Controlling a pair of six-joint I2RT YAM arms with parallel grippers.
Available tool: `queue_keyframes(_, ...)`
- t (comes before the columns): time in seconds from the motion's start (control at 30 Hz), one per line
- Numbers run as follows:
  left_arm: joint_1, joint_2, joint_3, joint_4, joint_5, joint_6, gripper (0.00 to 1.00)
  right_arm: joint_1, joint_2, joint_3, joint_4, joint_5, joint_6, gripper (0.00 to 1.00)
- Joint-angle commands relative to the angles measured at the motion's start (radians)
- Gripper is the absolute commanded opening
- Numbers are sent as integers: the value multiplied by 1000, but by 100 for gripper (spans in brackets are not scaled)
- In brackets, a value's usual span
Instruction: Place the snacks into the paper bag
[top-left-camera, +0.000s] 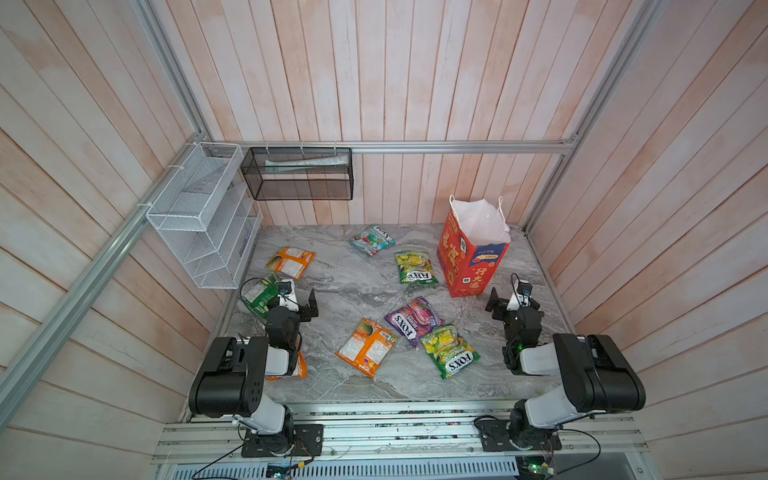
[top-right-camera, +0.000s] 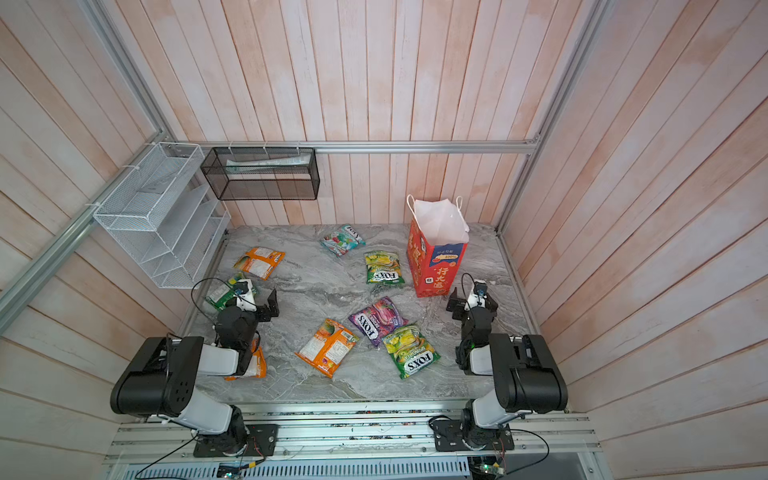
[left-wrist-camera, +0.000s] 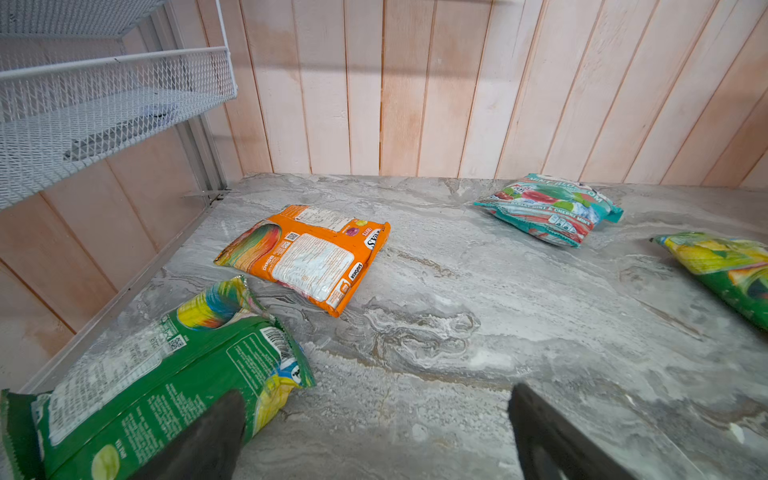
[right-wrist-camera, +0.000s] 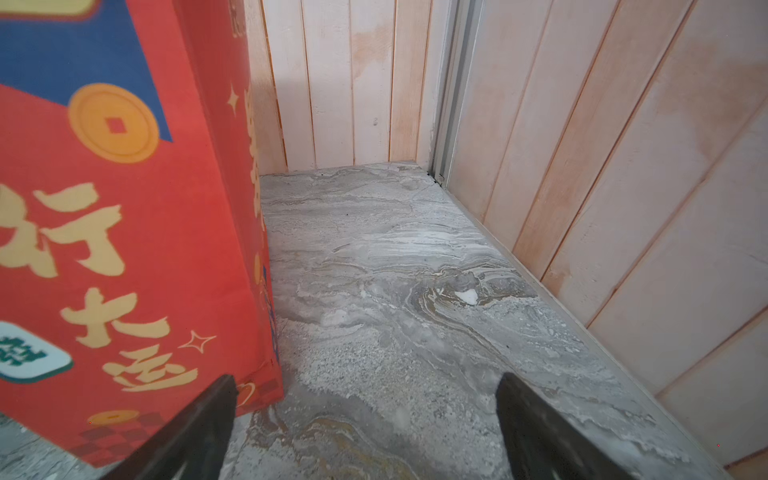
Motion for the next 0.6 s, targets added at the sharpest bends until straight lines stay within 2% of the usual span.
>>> queue_keyframes(0.0, -5, -14, 12, 14, 6, 17, 100, 4, -10, 9, -1, 2, -7, 98)
queue_keyframes(0.57, -11, -14, 7, 21, -6, 17, 100, 3, -10, 8, -1, 2, -8, 98)
